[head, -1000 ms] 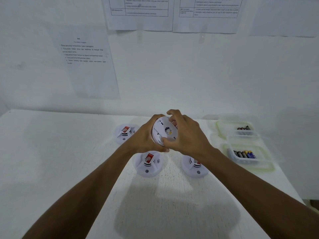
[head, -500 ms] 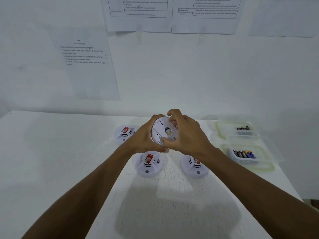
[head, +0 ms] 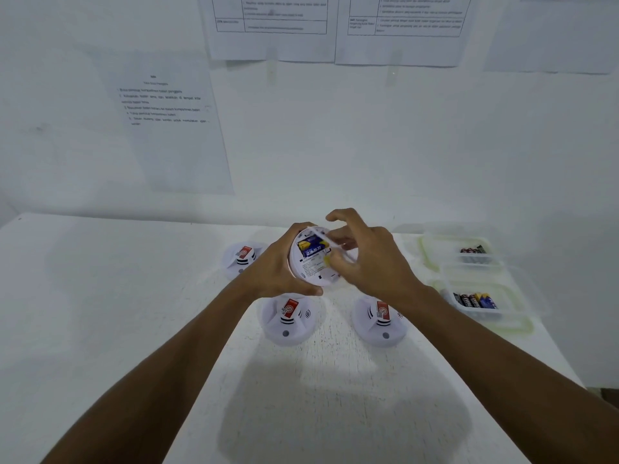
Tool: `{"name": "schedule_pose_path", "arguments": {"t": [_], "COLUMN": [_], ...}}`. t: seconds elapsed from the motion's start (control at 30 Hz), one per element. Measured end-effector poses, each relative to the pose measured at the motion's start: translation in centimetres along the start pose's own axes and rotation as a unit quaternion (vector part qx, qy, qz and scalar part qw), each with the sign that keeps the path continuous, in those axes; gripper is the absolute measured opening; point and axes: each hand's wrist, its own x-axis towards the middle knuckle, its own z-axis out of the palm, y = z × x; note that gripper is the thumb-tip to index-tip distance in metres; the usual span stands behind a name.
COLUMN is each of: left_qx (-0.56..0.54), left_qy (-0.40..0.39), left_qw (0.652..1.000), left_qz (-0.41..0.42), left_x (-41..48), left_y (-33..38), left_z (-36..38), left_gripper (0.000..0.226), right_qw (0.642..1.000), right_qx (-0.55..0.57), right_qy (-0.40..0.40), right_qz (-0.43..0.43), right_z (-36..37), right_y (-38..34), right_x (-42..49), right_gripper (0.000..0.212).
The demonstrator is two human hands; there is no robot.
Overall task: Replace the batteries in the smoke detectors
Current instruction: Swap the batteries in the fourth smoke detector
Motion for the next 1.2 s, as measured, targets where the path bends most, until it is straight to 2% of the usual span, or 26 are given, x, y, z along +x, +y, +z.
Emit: {"name": "schedule_pose_path", "arguments": {"t": [0.1,0.17,0.27,0.37,0.43,0.57,0.67,0.73,0.83,0.9,0.97,1.03,1.2], "left_qx": [0.006,-0.001,0.003,0.007,0.006,0.006,0.009,0.013,0.019,0.029,0.047,0.059,0.090], "left_qy": [0.019,0.038,0.064,0.068,0.065,0.063,0.060,0.056,0.052,0.051,0.051,0.045,0.042], "left_qw": [1.000,0.999,0.998,0.998,0.998,0.998,0.998,0.998,0.998,0.998,0.997,0.996,0.992], "left_qz": [0.009,0.001,-0.008,-0.015,-0.016,-0.007,-0.001,0.002,0.008,0.024,0.042,0.047,0.074], "left_x": [-0.5,-1.0,-1.7,-2.0,-2.0,-1.9,-1.7,-1.4,-0.8,-0.2,0.6,1.3,1.9], "left_y": [-0.7,-1.1,-2.2,-3.0,-3.1,-3.1,-3.4,-3.6,-3.9,-3.7,-3.0,-2.1,-1.0], "left_z": [-0.7,-1.5,-3.0,-3.8,-4.0,-4.1,-4.1,-4.1,-3.9,-3.5,-2.9,-2.2,-0.9], "left_gripper": [0.094,0.098,0.101,0.107,0.108,0.110,0.108,0.108,0.106,0.103,0.101,0.099,0.092], "right_qw": [0.998,0.998,0.995,0.989,0.983,0.964,0.953,0.960,0.992,0.994,0.995,0.997,0.988], "right_qx": [0.029,0.032,0.020,-0.023,-0.063,-0.148,-0.215,-0.205,-0.058,0.030,0.053,0.020,-0.054], "right_qy": [0.038,0.028,-0.053,-0.127,-0.161,-0.184,-0.178,-0.147,-0.027,0.038,0.035,-0.004,0.011], "right_qz": [0.029,0.051,0.082,0.069,0.061,0.119,0.120,0.123,0.111,0.096,0.075,0.070,0.141], "right_z": [-0.4,-0.6,-0.2,1.9,3.8,6.6,7.2,6.9,5.6,4.5,3.7,3.5,3.1], "right_y": [2.0,3.9,6.8,8.6,8.9,9.1,9.5,9.5,8.3,5.8,3.1,1.1,-0.5], "right_x": [0.8,1.2,1.9,3.2,4.2,6.1,6.1,5.7,5.2,5.0,4.8,4.6,4.3], "right_gripper": [0.038,0.037,0.023,0.012,0.013,0.024,0.033,0.036,0.025,0.023,0.026,0.036,0.062]}}
